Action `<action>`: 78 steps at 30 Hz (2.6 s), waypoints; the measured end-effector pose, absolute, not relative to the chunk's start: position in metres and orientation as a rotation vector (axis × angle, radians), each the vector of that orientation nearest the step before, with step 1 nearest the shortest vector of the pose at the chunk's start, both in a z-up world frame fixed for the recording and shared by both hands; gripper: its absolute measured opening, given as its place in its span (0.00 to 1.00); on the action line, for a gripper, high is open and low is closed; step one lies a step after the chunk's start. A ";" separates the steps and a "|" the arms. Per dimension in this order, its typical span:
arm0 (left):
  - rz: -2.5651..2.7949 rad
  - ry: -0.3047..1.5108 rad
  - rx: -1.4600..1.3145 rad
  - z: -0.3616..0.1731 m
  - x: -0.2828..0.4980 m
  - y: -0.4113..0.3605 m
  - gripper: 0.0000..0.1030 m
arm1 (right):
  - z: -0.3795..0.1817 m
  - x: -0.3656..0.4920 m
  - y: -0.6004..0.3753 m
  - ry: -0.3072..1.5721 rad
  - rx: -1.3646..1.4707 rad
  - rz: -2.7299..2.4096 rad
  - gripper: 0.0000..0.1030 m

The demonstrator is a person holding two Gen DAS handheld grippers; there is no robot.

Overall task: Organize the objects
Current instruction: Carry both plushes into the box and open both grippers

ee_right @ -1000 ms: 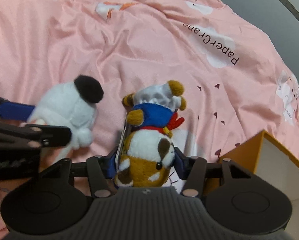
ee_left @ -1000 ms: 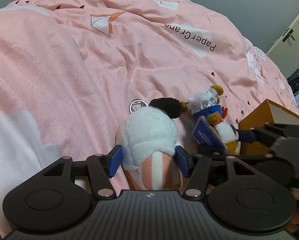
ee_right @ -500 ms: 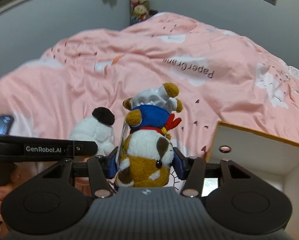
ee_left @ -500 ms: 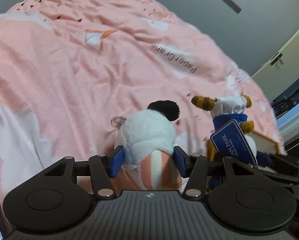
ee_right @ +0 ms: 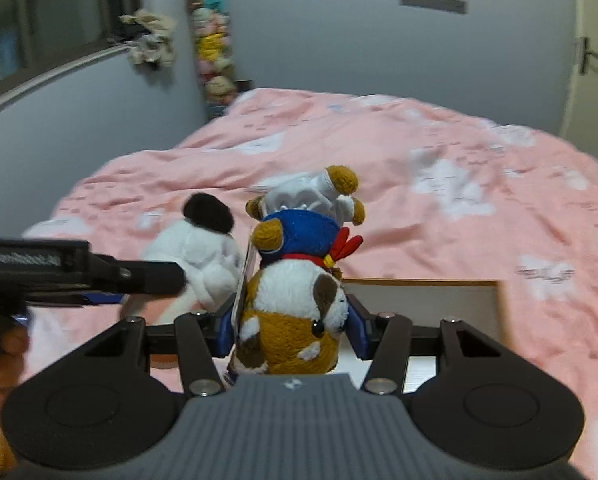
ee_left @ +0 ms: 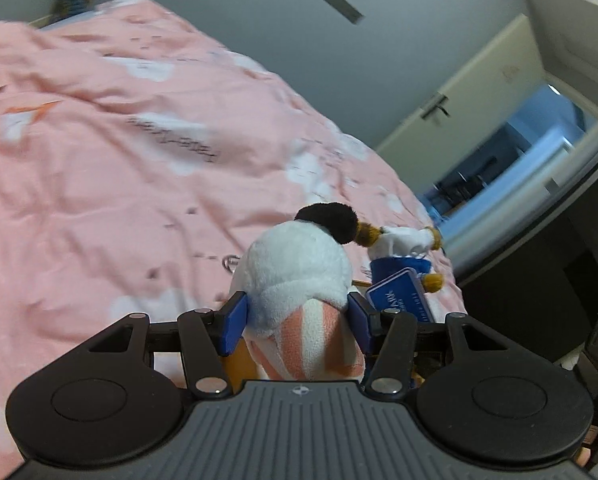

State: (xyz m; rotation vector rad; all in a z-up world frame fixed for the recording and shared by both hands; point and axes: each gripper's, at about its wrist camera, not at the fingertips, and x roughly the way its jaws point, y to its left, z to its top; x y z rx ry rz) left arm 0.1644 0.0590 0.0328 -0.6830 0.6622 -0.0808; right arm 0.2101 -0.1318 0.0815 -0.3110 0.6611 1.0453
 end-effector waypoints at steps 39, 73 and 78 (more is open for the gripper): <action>-0.047 0.913 -0.342 -0.044 0.255 -0.037 0.62 | -0.009 0.296 -0.119 0.861 -0.718 0.941 0.62; -0.367 1.099 0.316 -0.057 0.229 -0.081 0.24 | -0.011 0.268 -0.157 0.852 -0.736 0.966 0.31; -0.361 1.071 0.237 -0.058 0.234 -0.072 0.22 | -0.016 0.262 -0.153 0.859 -0.777 0.950 0.28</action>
